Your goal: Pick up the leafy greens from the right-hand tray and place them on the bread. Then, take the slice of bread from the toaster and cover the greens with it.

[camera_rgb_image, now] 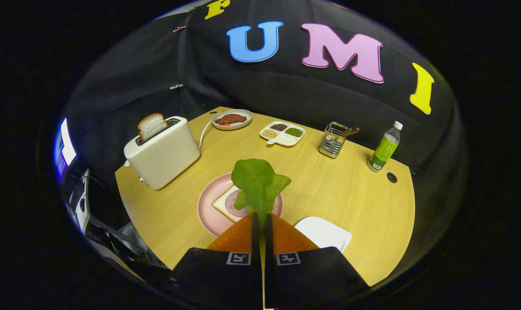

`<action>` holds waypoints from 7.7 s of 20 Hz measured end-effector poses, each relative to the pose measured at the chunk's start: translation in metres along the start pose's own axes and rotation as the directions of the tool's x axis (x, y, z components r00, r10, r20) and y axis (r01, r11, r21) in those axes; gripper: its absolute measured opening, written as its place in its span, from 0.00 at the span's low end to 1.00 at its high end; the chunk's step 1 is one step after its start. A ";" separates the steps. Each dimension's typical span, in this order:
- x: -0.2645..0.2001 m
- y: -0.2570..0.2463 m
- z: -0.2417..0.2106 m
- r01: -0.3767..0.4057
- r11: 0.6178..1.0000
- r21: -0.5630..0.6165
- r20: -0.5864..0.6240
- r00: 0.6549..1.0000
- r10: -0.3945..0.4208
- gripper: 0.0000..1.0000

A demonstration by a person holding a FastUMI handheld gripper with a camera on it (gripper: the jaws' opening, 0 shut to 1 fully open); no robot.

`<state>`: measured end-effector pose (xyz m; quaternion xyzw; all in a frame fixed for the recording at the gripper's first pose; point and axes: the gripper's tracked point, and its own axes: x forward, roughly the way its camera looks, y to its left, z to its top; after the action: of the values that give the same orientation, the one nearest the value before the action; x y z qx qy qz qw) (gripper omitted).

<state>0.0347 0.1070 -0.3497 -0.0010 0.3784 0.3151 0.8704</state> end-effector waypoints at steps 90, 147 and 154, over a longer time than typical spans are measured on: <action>0.173 0.311 0.174 0.080 0.953 0.294 -0.096 0.994 -0.054 0.13; 0.130 -0.003 -0.039 0.063 0.767 0.639 -0.051 0.998 -0.039 0.15; 0.126 -0.019 -0.052 0.172 0.818 0.548 -0.085 0.985 -0.150 0.51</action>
<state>0.0756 0.1483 -0.4748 0.2130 0.4683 0.1176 0.8494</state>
